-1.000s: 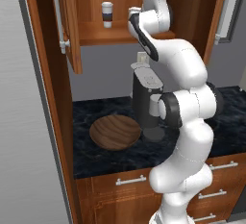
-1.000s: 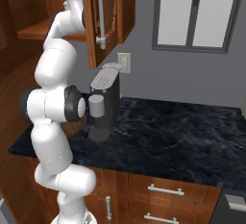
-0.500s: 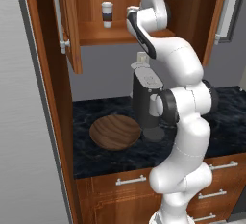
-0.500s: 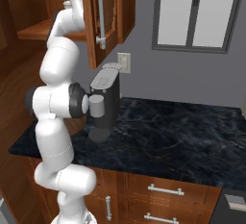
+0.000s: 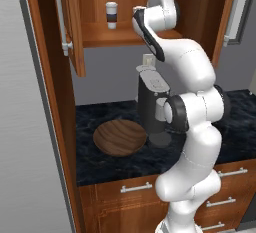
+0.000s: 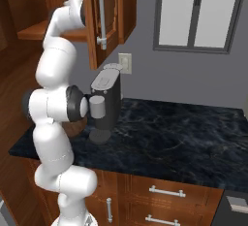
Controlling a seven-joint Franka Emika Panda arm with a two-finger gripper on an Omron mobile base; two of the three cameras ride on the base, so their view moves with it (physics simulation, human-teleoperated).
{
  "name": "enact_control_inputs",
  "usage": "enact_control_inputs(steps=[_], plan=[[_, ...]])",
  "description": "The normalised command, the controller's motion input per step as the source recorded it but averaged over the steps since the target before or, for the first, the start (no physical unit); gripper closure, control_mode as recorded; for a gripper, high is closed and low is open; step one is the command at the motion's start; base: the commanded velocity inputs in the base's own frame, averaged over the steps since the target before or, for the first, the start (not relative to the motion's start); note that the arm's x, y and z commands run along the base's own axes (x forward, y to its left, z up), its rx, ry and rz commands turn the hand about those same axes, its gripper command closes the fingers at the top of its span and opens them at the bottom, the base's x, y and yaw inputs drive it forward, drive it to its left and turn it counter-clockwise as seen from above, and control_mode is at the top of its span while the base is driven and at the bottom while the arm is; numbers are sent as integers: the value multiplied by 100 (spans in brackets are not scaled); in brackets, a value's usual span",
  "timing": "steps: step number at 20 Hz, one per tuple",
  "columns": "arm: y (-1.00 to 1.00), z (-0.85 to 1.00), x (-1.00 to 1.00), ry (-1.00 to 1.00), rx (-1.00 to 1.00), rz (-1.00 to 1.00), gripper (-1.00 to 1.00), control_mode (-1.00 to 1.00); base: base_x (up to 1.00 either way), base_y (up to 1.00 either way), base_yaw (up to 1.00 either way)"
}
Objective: Pick the eggplant from the cabinet and place it in the bowl. Then pick the bowl and place it in the sink. Then turn on the sink facuet.
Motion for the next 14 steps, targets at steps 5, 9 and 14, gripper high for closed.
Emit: enact_control_inputs(steps=[5, 9, 14], plan=[[4, -38, -98, -1, 0, 7, 100, -100, 0, 0, 0], [13, -35, -100, 0, 0, 11, 100, -100, 0, 0, 0], [23, -30, -100, 0, 0, 15, 100, -100, 0, 0, 0]])
